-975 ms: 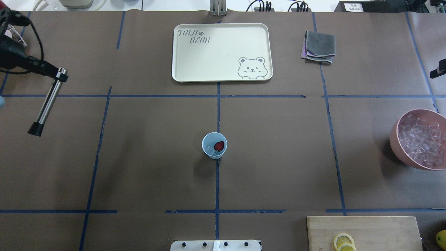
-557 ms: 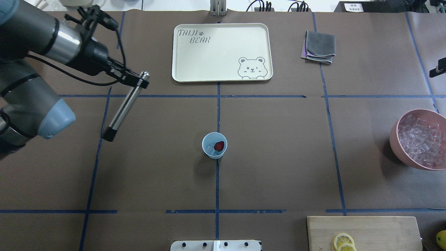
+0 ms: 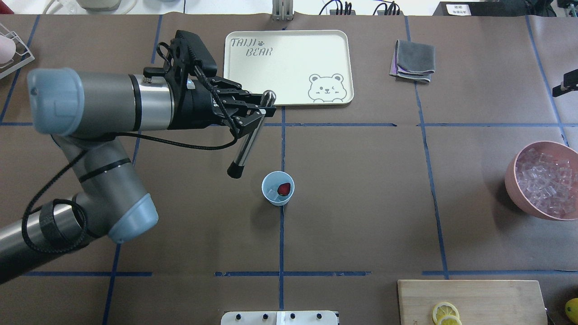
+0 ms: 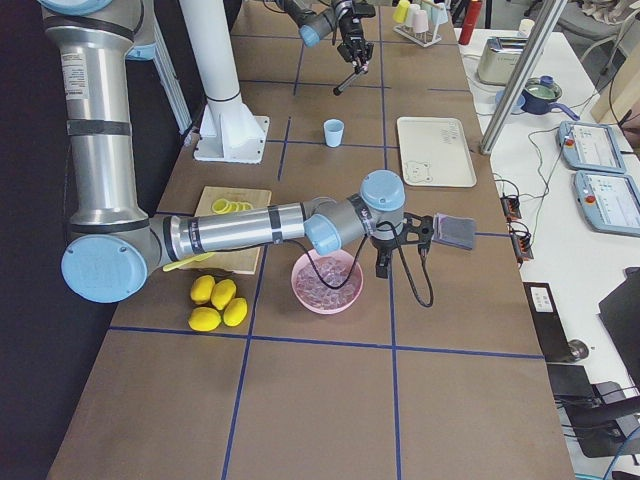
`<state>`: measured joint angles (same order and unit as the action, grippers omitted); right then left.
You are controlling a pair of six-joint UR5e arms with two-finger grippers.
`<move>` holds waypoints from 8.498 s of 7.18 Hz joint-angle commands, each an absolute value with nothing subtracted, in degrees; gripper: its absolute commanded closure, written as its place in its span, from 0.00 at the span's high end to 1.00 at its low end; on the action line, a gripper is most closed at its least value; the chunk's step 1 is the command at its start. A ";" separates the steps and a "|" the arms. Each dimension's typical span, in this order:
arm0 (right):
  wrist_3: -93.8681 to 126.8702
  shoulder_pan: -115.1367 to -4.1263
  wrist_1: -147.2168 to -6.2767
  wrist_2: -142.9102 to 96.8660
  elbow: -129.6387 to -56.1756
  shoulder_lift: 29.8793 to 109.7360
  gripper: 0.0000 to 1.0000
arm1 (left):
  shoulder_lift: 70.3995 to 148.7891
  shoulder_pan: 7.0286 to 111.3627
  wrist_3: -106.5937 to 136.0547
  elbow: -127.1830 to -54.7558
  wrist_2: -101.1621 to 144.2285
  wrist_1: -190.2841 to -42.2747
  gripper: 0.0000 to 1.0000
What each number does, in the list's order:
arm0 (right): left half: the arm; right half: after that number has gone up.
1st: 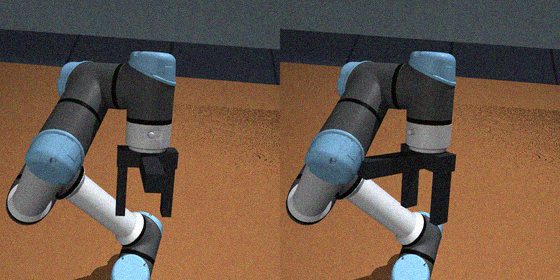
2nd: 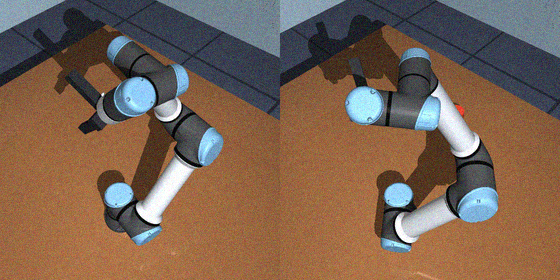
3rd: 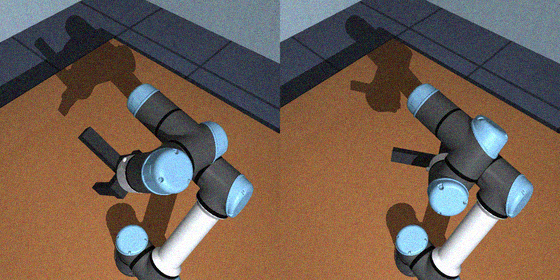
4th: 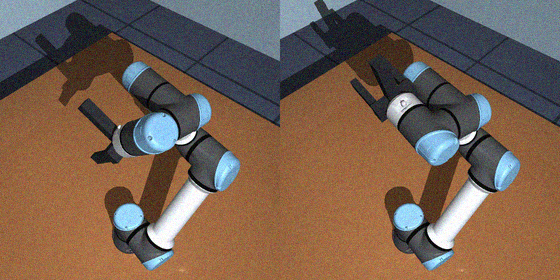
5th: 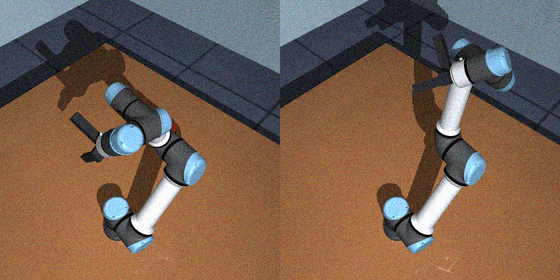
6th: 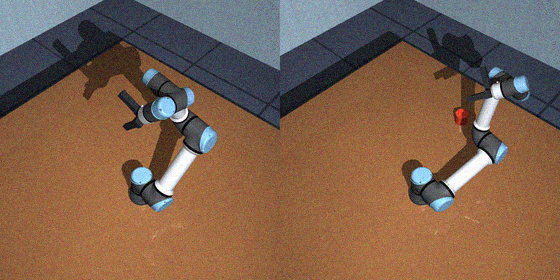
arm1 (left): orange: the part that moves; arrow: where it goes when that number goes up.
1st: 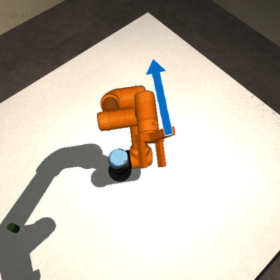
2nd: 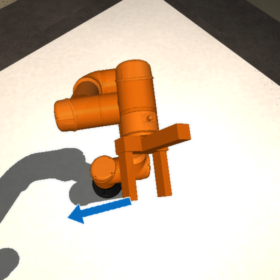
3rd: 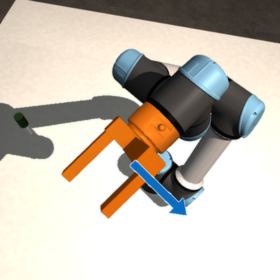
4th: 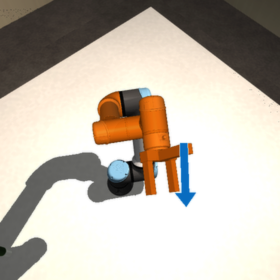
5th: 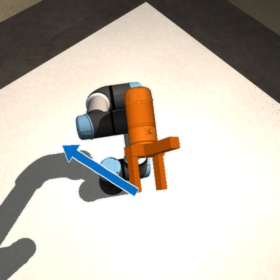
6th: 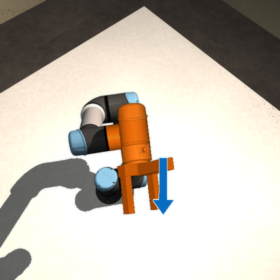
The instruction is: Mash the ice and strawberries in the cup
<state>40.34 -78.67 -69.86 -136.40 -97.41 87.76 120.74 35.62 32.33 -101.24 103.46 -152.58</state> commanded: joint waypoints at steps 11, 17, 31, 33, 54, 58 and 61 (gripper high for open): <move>40.25 -78.57 -69.79 -136.32 -97.21 87.45 1.00 | 121.81 23.20 20.30 -85.62 85.61 -182.90 0.02; 40.25 -78.57 -69.79 -136.32 -96.86 87.45 1.00 | 121.64 23.12 20.21 -83.85 85.61 -182.99 0.02; 39.72 -77.96 -69.61 -132.72 -92.64 86.84 1.00 | 95.96 69.31 29.27 -101.97 126.57 -118.40 0.01; 39.64 -77.78 -69.43 -132.71 -91.50 86.75 1.00 | 90.45 70.14 29.09 -95.84 129.90 -118.39 0.02; 39.73 -77.78 -69.35 -132.80 -91.84 87.28 1.00 | 92.55 65.39 29.71 -77.86 123.13 -119.44 0.75; 28.81 -84.61 -71.53 -134.65 -91.51 87.71 1.00 | 90.79 72.05 19.17 -99.09 131.57 -105.29 1.00; 8.49 -89.29 -89.17 -134.39 -90.97 84.82 1.00 | 96.22 87.24 -4.99 -102.84 133.66 -73.46 1.00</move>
